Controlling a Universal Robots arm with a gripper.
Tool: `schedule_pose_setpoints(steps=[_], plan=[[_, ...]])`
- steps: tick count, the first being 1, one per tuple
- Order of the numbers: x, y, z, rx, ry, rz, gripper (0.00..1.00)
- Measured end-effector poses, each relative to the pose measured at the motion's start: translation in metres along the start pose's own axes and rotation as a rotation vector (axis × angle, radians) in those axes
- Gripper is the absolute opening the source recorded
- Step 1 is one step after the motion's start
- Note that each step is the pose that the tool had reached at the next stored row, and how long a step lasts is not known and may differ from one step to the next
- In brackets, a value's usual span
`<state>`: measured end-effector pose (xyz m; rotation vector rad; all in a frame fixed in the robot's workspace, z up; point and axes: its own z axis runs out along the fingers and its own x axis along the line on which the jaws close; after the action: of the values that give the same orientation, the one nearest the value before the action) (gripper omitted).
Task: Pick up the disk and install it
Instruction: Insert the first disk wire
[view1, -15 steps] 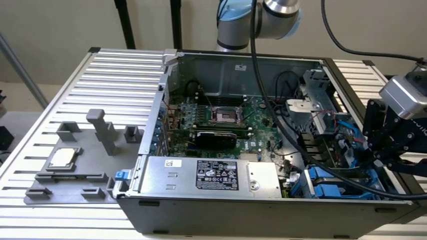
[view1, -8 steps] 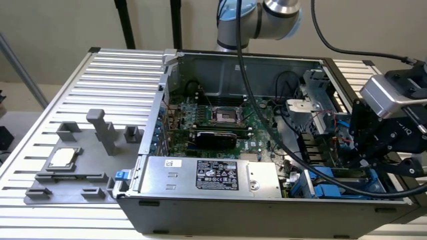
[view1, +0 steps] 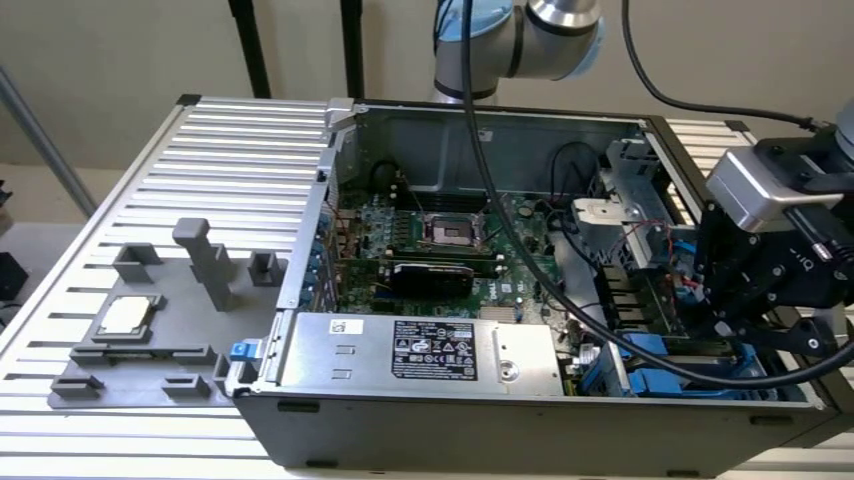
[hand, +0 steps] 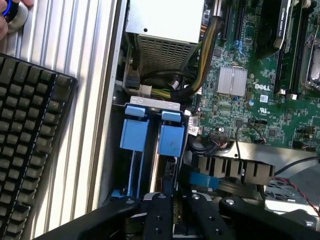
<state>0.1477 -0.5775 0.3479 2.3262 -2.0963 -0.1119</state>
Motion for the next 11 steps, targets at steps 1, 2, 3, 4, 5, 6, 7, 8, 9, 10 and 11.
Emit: schedule_pose_setpoints(steps=[1, 2, 3, 4, 5, 6, 7, 8, 9, 10, 11], plan=[[0.0000, 0.0000, 0.0001, 0.0015, 0.0036, 0.011, 0.17], [0.0000, 0.0000, 0.0003, 0.0030, 0.0069, 0.021, 0.17], [0.0001, 0.0000, 0.0005, 0.0049, 0.0104, 0.033, 0.17], [0.0001, 0.0000, 0.0010, 0.0069, 0.0129, 0.044, 0.17], [0.0001, 0.0000, 0.0014, 0.0089, 0.0151, 0.054, 0.17], [0.0001, -0.0001, 0.0019, 0.0108, 0.0169, 0.064, 0.17], [0.0001, -0.0001, 0.0025, 0.0126, 0.0183, 0.074, 0.17], [0.0001, -0.0002, 0.0030, 0.0142, 0.0199, 0.083, 0.17], [0.0001, -0.0002, 0.0034, 0.0155, 0.0205, 0.088, 0.17], [0.0001, -0.0002, 0.0038, 0.0167, 0.0206, 0.090, 0.17], [0.0002, -0.0002, 0.0043, 0.0180, 0.0206, 0.091, 0.17]])
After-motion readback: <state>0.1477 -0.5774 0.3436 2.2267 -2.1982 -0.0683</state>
